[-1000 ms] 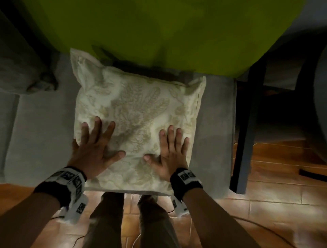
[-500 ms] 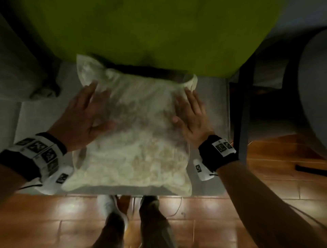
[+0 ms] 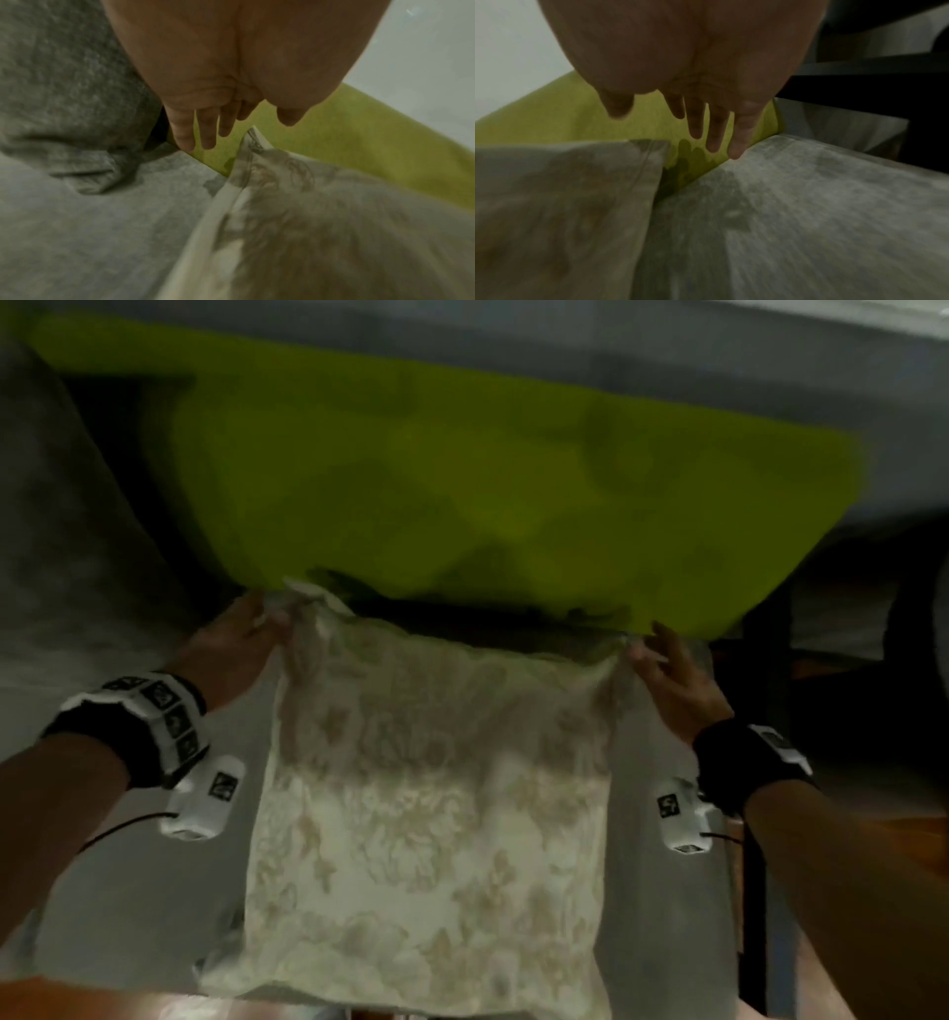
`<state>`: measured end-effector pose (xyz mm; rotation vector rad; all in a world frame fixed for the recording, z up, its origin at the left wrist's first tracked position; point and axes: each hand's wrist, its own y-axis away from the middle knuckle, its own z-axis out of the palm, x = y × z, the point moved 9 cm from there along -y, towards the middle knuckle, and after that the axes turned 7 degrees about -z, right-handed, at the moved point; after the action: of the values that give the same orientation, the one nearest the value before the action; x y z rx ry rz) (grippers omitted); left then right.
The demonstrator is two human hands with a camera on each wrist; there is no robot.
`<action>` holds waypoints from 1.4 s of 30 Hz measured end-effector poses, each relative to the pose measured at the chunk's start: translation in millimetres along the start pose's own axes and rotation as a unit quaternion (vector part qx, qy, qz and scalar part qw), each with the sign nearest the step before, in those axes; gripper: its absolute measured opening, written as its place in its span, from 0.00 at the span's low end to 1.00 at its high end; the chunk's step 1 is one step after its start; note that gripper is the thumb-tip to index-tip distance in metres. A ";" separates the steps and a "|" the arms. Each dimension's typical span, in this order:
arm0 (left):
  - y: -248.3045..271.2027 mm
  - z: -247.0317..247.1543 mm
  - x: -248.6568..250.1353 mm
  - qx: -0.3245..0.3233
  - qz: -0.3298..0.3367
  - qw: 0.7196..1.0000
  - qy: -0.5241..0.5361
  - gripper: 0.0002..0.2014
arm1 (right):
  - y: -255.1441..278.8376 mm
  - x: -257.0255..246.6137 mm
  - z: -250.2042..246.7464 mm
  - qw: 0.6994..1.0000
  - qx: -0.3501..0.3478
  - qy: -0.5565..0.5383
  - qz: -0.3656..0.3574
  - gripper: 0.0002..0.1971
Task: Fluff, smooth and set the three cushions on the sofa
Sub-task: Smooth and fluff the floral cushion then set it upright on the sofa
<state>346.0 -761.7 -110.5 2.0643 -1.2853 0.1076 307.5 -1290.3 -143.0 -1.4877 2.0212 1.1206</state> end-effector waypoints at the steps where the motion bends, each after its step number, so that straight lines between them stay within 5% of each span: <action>1: -8.1 -1.8 3.1 -0.007 -0.018 0.999 0.047 0.31 | -7.6 -2.4 -4.4 0.999 0.009 -0.038 0.006 0.41; 3: -20.8 -1.5 10.7 -0.035 -0.043 0.990 0.126 0.36 | -18.6 -6.0 -6.6 0.995 0.002 -0.093 0.037 0.40; 4: -24.1 -2.4 17.1 -0.043 -0.044 0.989 0.132 0.36 | -23.3 -9.8 -7.2 0.996 -0.008 -0.084 0.042 0.31; 6: -27.5 -8.2 26.0 -0.031 -0.030 0.997 0.067 0.23 | -28.6 -18.1 -16.4 0.999 -0.001 -0.020 0.033 0.12; 8: -28.8 -19.0 28.8 0.006 -0.022 0.999 0.035 0.11 | -31.6 -17.1 -31.2 0.999 0.024 -0.018 0.031 0.06; 10: -28.2 -27.7 24.2 0.022 -0.021 0.999 0.040 0.08 | -32.9 -17.0 -41.9 0.999 0.043 -0.021 0.025 0.06; 14: -20.6 -38.5 3.4 0.088 -0.048 0.995 -0.012 0.15 | -25.4 -13.3 -67.7 0.979 0.094 0.179 0.034 0.10; 16: -9.1 -26.3 -1.1 0.070 -0.029 0.997 -0.006 0.19 | -7.5 -19.6 -61.8 0.975 0.064 0.210 0.013 0.15; 19: 31.7 -11.5 -3.2 0.070 0.070 0.995 -0.016 0.31 | 51.7 -47.8 -32.8 0.966 0.027 0.228 -0.117 0.22; 22: 119.6 2.2 1.4 0.101 0.198 0.975 0.000 0.31 | 144.0 -75.3 10.3 0.949 0.049 0.219 -0.221 0.27; 26: 225.6 83.9 -12.2 -0.030 0.307 0.950 -0.037 0.39 | 246.2 -90.2 112.2 0.934 0.009 0.179 -0.309 0.39; 31: 219.7 147.0 -82.8 -0.054 0.267 0.936 -0.221 0.46 | 266.4 -14.5 185.1 0.960 -0.044 0.228 -0.155 0.47; 34: 214.7 143.3 -113.6 -0.080 0.189 0.968 -0.142 0.50 | 270.4 15.3 182.4 0.973 -0.021 0.194 -0.121 0.51; 36: 215.1 139.8 -139.9 -0.130 0.099 0.984 -0.068 0.51 | 277.9 40.5 171.9 0.992 -0.040 0.122 -0.019 0.53; 39: 215.7 139.1 -161.3 -0.180 0.065 0.981 -0.021 0.50 | 299.3 66.9 165.4 0.988 -0.110 0.053 0.091 0.56; 42: 212.6 128.4 -175.0 -0.171 0.023 0.981 0.085 0.37 | 312.3 90.4 146.3 0.988 -0.062 0.019 0.141 0.45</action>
<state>48.2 -762.1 -170.7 1.6968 -1.1563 0.0758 -33.9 -1194.2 -179.8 -1.3161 2.2789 1.3605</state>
